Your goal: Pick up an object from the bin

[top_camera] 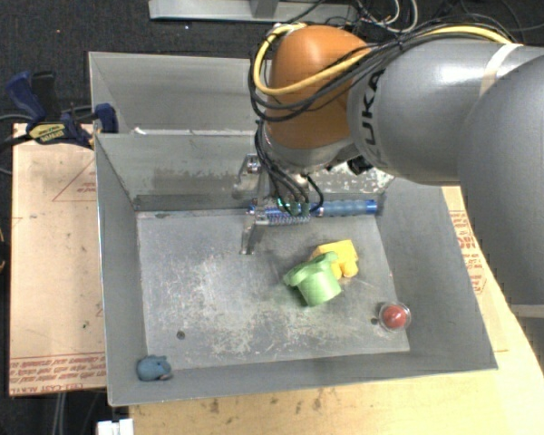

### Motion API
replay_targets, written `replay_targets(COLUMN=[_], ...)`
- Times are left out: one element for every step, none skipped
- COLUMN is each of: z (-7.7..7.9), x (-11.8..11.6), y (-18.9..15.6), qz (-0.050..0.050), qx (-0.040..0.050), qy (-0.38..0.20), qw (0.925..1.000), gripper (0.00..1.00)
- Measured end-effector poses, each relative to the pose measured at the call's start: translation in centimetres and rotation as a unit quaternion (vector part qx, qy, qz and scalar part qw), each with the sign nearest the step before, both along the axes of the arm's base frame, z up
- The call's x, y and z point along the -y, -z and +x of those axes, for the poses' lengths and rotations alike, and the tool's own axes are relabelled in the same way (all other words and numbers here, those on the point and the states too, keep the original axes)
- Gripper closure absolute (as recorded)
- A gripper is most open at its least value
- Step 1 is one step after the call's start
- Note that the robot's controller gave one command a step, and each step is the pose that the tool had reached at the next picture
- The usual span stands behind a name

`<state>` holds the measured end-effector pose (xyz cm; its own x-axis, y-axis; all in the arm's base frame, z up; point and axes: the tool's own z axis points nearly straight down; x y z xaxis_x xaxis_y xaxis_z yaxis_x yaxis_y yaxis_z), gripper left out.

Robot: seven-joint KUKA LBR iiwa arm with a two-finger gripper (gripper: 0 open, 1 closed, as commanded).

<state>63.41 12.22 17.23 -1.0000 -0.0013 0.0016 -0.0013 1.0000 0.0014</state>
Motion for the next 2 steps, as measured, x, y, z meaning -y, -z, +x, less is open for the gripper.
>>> replay_targets(z=[0.9, 0.6], x=[4.8, 11.9], y=[8.5, 2.5], qz=[0.000, -0.002], qx=[-0.0005, 0.0046], qy=[-0.292, -0.359], qw=[0.9563, 0.9335], gripper=[0.00, 0.00])
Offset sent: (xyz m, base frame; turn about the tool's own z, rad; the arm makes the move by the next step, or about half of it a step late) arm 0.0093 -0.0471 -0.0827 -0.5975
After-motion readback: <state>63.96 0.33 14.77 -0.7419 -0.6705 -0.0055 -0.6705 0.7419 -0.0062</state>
